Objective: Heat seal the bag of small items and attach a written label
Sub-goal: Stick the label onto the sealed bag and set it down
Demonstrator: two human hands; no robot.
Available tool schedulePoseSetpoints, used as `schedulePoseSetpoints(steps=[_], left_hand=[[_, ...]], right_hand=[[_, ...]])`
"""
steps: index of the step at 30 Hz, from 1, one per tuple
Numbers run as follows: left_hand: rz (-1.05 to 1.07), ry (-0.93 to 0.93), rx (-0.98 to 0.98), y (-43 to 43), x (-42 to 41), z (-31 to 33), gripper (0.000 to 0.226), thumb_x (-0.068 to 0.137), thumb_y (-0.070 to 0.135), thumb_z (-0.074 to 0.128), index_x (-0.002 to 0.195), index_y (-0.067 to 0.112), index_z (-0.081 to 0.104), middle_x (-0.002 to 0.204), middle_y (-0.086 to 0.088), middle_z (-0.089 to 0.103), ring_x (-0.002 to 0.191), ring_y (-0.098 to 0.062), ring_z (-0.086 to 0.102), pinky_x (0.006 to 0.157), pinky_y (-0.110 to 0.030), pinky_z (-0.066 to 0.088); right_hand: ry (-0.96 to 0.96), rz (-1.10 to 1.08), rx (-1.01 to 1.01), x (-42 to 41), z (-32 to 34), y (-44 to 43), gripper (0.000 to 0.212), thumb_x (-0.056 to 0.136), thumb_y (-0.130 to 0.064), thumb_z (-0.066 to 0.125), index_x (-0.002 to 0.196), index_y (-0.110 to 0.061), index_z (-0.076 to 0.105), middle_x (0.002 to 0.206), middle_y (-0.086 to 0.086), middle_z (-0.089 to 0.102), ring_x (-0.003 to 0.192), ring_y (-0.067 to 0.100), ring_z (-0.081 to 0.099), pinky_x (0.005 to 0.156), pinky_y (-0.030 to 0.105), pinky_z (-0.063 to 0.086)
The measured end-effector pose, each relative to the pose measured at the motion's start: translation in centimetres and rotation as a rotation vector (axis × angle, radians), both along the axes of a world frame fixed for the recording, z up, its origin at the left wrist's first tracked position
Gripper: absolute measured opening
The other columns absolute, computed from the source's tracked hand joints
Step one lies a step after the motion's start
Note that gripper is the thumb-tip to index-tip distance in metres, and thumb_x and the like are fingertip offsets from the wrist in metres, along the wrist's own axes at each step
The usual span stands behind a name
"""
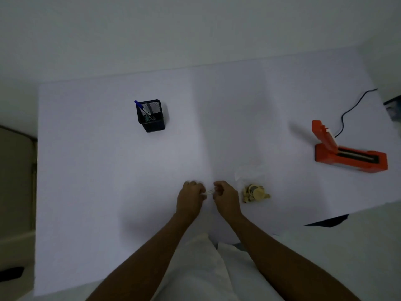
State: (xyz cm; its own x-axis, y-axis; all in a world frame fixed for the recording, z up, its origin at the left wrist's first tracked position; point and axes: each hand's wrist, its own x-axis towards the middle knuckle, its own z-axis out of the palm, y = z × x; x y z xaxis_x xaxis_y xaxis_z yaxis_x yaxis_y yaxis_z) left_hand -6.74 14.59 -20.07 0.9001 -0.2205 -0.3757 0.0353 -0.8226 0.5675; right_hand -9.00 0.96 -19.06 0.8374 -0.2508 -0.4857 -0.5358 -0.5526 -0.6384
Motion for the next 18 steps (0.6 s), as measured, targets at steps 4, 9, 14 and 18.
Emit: schedulePoseSetpoints(steps=[4, 9, 14, 18], left_hand=[[0.0, 0.007, 0.01, -0.1, 0.0, 0.0, 0.007, 0.08, 0.018, 0.069, 0.087, 0.015, 0.068, 0.091, -0.004, 0.064, 0.094, -0.021, 0.051, 0.07, -0.037, 0.048], [0.017, -0.029, 0.007, 0.0, -0.3, 0.0, 0.006, 0.08, 0.019, 0.07, 0.086, 0.017, 0.07, 0.091, -0.003, 0.065, 0.092, -0.021, 0.054, 0.069, -0.037, 0.05], [0.037, -0.071, -0.001, -0.2, -0.9, 0.1, 0.004, 0.082, 0.018, 0.069, 0.085, 0.017, 0.07, 0.088, -0.004, 0.067, 0.087, -0.021, 0.056, 0.067, -0.036, 0.05], [0.034, -0.109, 0.008, -0.1, -1.2, -0.1, 0.005, 0.081, 0.017, 0.068, 0.082, 0.017, 0.073, 0.083, -0.003, 0.07, 0.08, -0.023, 0.059, 0.066, -0.032, 0.047]], right_hand=[[0.014, -0.039, 0.057, 0.1, -0.4, -0.3, 0.031, 0.084, 0.005, 0.064, 0.113, -0.005, 0.066, 0.1, 0.01, 0.07, 0.086, 0.014, 0.061, 0.081, 0.02, 0.05], [-0.031, -0.032, 0.066, 0.3, -0.5, -0.4, 0.026, 0.083, 0.006, 0.062, 0.105, -0.007, 0.068, 0.093, 0.007, 0.072, 0.083, 0.014, 0.064, 0.078, 0.02, 0.05], [-0.045, -0.03, 0.087, 0.1, -1.0, -0.3, 0.028, 0.081, 0.008, 0.061, 0.101, -0.01, 0.068, 0.088, 0.001, 0.069, 0.082, 0.015, 0.065, 0.075, 0.019, 0.051], [-0.074, -0.079, 0.144, -0.4, -1.4, -0.4, 0.029, 0.079, 0.006, 0.066, 0.103, -0.011, 0.067, 0.089, 0.004, 0.069, 0.082, 0.019, 0.066, 0.078, 0.027, 0.055]])
